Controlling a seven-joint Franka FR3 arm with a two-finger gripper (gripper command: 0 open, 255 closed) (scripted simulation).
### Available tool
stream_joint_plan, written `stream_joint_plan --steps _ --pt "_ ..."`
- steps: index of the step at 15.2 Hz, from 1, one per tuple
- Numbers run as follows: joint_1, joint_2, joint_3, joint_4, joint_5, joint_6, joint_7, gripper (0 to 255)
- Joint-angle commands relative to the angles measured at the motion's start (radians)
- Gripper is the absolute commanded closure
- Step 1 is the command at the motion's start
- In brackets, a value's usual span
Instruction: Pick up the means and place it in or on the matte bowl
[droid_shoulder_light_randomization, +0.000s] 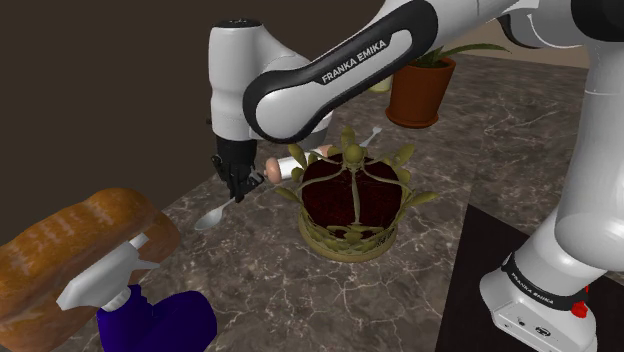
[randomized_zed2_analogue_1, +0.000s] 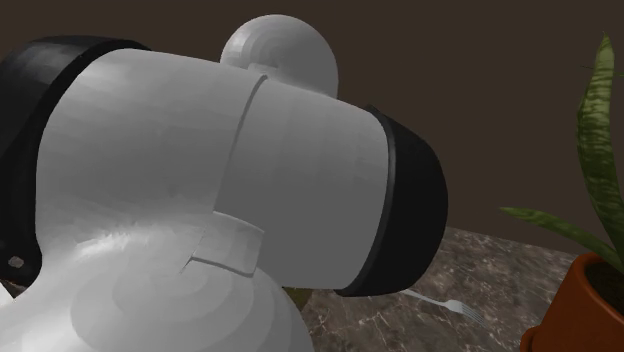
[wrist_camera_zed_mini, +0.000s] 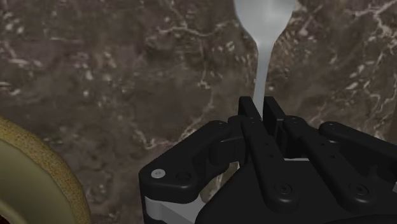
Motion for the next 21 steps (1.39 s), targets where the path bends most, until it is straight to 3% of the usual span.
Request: stream_joint_plan --steps 1,21 --pt "-0.005 -0.013 0.008 0.012 0.012 -0.022 -0.006 255" --pt "-0.022 -0.086 0.047 0.199 0.084 -0.263 -0.043 255"
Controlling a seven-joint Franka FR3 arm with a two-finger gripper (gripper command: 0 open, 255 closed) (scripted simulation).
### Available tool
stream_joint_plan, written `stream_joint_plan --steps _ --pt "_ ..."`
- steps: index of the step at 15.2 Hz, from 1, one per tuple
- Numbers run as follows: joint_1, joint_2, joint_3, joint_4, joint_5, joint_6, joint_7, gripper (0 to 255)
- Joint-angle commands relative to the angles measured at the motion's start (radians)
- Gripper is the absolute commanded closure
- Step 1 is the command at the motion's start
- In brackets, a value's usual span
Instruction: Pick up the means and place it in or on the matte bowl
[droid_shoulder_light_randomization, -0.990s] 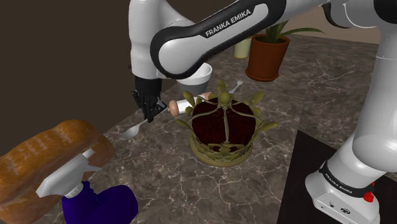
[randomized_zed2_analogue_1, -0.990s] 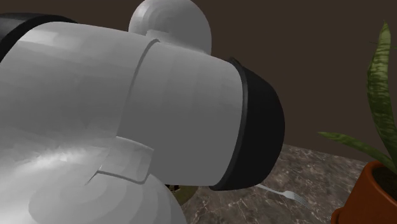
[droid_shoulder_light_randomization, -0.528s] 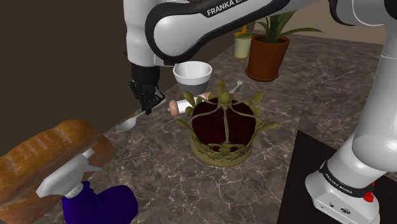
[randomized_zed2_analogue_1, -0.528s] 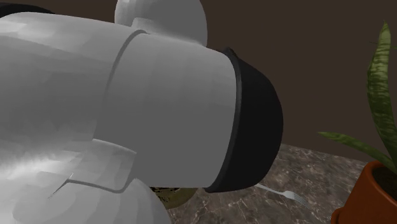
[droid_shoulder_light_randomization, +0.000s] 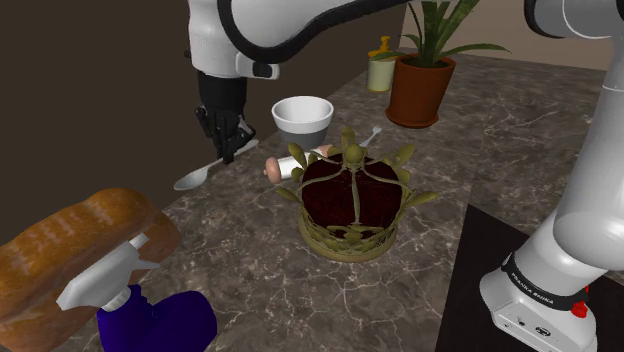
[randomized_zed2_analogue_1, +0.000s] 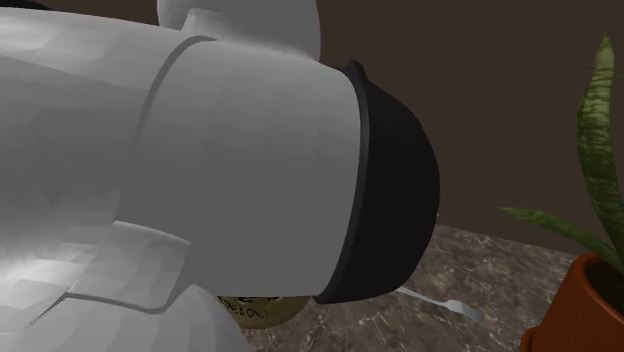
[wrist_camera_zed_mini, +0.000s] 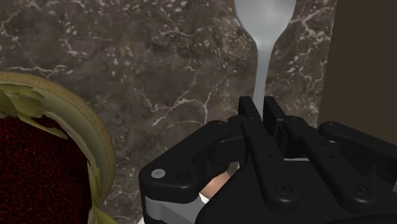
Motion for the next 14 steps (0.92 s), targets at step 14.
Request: stream_joint_plan --steps 14 --pt "-0.121 -0.06 -0.015 0.058 0.081 -0.106 -0.16 255"
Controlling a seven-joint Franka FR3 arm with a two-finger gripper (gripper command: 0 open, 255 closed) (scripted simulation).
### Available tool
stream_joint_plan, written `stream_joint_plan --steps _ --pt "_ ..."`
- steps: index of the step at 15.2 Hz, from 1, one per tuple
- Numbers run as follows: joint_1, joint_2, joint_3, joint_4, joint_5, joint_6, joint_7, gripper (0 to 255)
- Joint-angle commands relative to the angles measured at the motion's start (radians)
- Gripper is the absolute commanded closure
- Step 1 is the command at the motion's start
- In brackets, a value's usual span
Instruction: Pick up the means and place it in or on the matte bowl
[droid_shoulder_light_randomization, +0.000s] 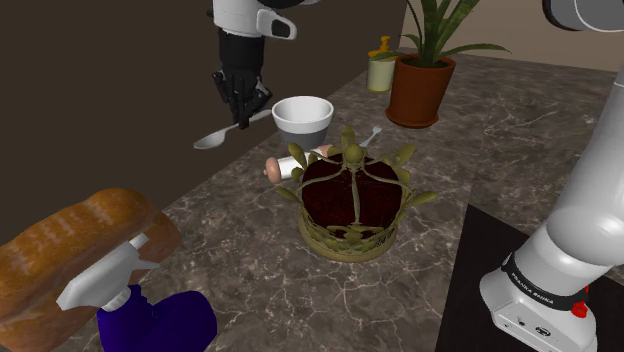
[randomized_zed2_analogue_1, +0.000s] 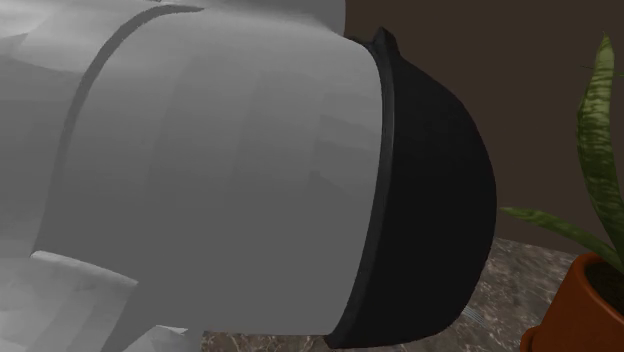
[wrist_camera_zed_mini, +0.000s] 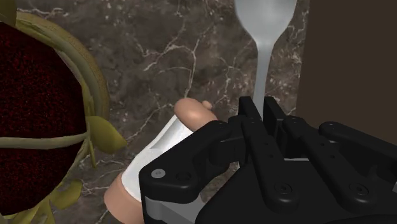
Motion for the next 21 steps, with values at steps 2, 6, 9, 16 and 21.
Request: stream_joint_plan --steps 2,6,9,16,21 --pt "-0.06 -0.021 -0.014 -0.014 0.033 -0.005 -0.079 255" --pt "-0.124 -0.026 -0.039 -0.008 0.057 -0.02 -0.173 255" --pt "-0.165 -0.017 -0.059 0.011 0.065 -0.037 -0.237 255" --pt "-0.238 0.045 -0.108 0.104 0.055 -0.092 -0.367 255" --pt "-0.27 0.125 -0.143 0.221 0.026 -0.149 -0.447 255"
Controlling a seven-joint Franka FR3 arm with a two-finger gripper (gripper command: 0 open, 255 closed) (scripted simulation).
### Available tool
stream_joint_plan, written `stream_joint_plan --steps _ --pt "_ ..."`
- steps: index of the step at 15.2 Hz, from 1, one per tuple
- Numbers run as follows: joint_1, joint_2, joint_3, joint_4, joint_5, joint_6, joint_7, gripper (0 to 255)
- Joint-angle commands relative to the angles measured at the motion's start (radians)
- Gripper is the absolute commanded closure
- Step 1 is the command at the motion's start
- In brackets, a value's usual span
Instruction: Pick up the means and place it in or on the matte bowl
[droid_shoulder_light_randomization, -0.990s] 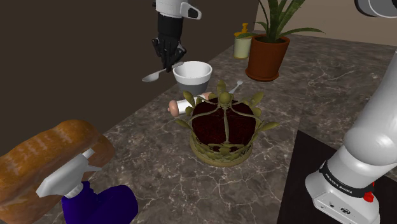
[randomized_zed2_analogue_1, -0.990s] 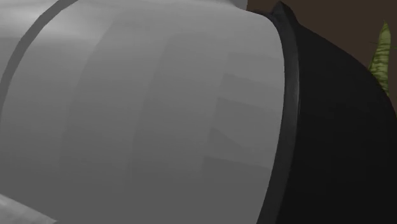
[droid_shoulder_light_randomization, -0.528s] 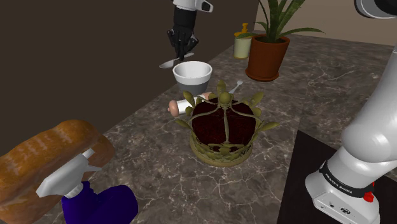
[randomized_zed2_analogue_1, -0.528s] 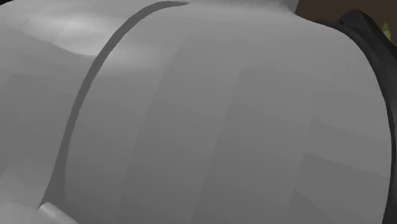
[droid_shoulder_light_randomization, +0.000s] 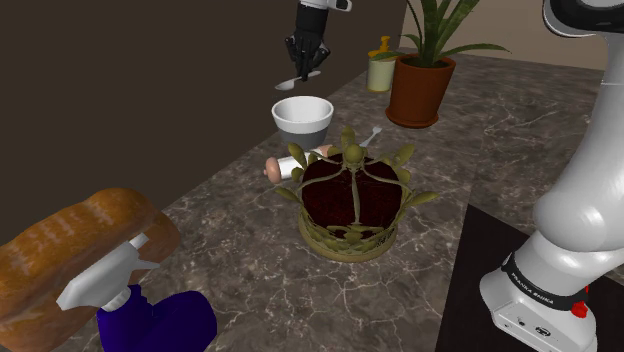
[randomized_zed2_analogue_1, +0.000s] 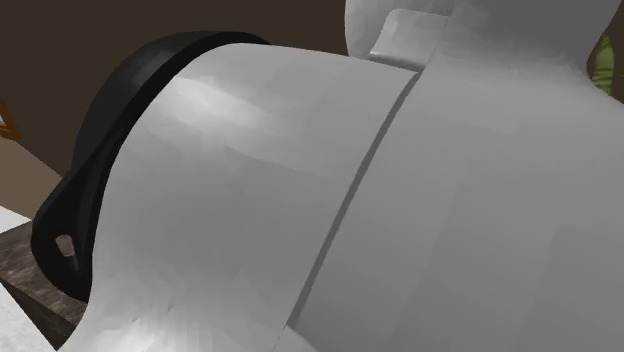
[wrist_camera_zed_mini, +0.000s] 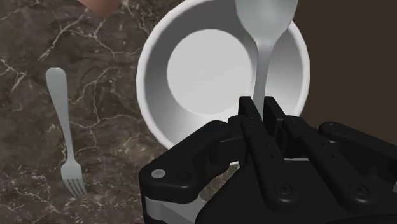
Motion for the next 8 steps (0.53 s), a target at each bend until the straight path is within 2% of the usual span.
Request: stream_joint_plan --steps 1,8 --pt "-0.005 0.021 -0.008 0.016 -0.009 0.0 -0.017 255" --pt "-0.021 0.013 -0.01 -0.091 -0.002 0.097 -0.028 255"
